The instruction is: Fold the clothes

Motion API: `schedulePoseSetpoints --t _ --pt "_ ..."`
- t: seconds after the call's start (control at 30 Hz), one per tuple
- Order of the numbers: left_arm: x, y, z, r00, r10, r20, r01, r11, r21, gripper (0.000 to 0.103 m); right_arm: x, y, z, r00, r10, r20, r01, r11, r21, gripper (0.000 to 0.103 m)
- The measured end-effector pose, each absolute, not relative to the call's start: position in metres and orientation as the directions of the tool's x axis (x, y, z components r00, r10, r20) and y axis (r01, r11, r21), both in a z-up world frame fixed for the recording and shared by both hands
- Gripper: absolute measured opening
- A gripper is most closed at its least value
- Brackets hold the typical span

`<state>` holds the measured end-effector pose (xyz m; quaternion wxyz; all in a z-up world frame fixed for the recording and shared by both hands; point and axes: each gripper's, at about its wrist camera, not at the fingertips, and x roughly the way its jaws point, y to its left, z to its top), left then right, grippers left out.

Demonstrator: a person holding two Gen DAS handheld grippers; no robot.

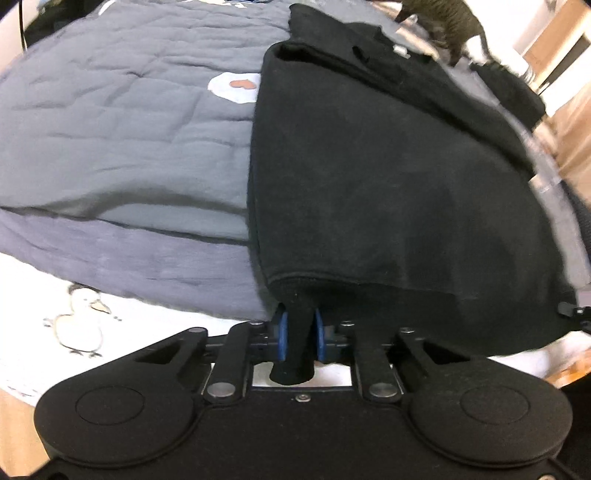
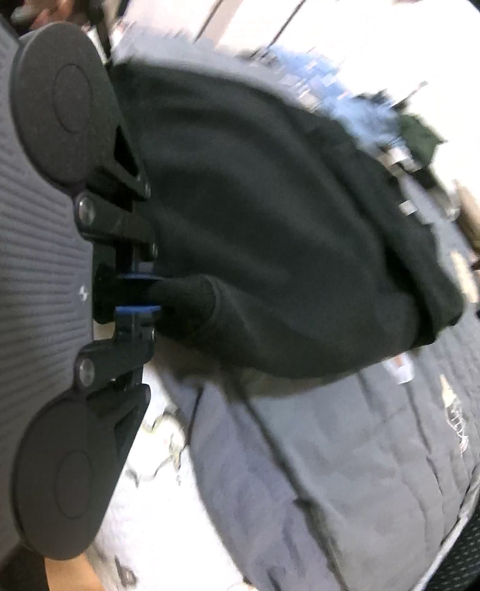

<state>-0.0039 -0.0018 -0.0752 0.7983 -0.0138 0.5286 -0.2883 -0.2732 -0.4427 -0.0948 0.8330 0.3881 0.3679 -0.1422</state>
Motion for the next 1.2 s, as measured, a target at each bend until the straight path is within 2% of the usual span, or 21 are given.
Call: schedulePoseSetpoints --t 0.17,0.37,0.47,0.77,1.2 --pt "-0.004 0.013 -0.055 0.287 -0.622 -0.728 0.449 0.759 -0.471 0.011 -0.282 -0.455 -0.079 0.818 0.088 -0.569 0.439 0.544 0.715 0.011" --pt "0.012 0.021 -0.033 0.353 -0.709 -0.611 0.406 0.704 -0.582 0.011 -0.275 -0.480 -0.066 0.900 0.074 -0.430 0.368 0.400 0.840 0.010" --pt "0.032 0.005 -0.017 0.403 -0.724 -0.561 0.415 0.690 -0.593 0.011 -0.261 -0.498 -0.054 0.922 0.045 -0.386 0.341 0.379 0.860 0.010" --pt "0.126 -0.077 0.014 0.467 -0.681 -0.564 0.427 0.732 -0.530 0.011 -0.182 -0.571 -0.041 0.916 -0.036 -0.400 0.383 0.377 0.843 0.010" --pt "0.224 -0.158 -0.004 0.511 -0.617 -0.599 0.462 0.785 -0.414 0.011 -0.059 -0.639 -0.064 0.876 -0.107 -0.470 0.461 0.467 0.754 0.010"
